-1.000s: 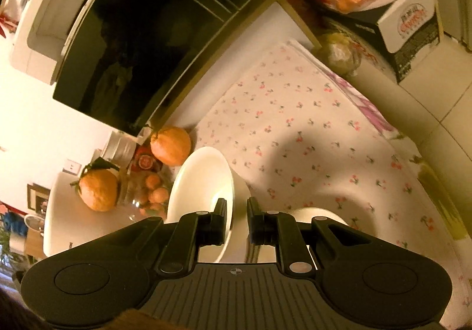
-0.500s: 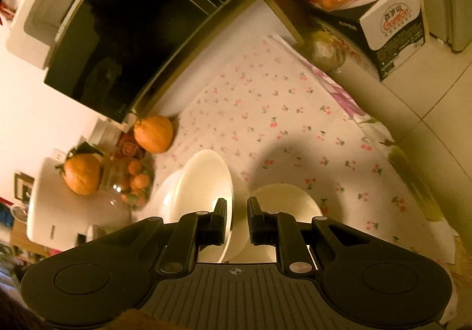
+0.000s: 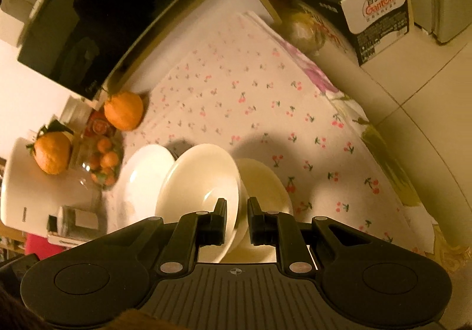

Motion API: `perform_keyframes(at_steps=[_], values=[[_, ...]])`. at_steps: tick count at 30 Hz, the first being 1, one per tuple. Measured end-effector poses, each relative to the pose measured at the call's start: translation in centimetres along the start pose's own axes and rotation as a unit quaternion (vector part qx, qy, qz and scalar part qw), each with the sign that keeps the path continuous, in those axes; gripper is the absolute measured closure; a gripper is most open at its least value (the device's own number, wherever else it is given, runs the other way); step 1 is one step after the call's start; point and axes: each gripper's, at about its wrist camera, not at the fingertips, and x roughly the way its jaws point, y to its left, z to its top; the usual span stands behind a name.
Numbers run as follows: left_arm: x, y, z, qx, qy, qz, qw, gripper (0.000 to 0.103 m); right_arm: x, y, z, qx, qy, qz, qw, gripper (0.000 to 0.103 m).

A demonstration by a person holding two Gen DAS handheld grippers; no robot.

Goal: Organize plates and bowls
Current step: 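Lower the cream bowl into the stacked bowls and open both grippers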

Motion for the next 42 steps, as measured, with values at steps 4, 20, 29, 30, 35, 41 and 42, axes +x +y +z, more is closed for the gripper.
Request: perform_keyframes(at_steps=[4,20,29,30,35,41,42], values=[[0.0,-0.3,-0.1,0.013,-0.003,0.007,0.9999,0.08,0.2,0.0,-0.1,-0.003,0.003,-0.005,1.0,0.087],[0.5,-0.5,-0.2,0.022,0.0,0.019,0.9996,0.079,0.5,-0.3,0.0,-0.006,0.01,-0.025,1.0,0.086],[0.9,-0.4,-0.6,0.032,0.005,0.03,0.999,0.079,0.5,-0.1,0.0,-0.03,0.003,-0.048,0.998,0.085],[0.9,-0.4,-0.6,0.032,0.006,0.031,0.999,0.079,0.5,-0.1,0.0,-0.032,0.004,-0.05,0.998,0.085],[1.2,-0.3,-0.7,0.034,0.011,0.032,0.9989,0.08,0.6,0.0,0.0,-0.038,0.003,-0.052,0.998,0.085],[1.3,-0.3,-0.7,0.037,0.014,0.034,0.9986,0.079,0.5,0.1,0.0,-0.045,0.002,-0.054,0.998,0.085],[1.4,-0.3,-0.8,0.038,0.015,0.035,0.9985,0.079,0.5,0.2,0.0,-0.047,0.002,-0.056,0.997,0.085]])
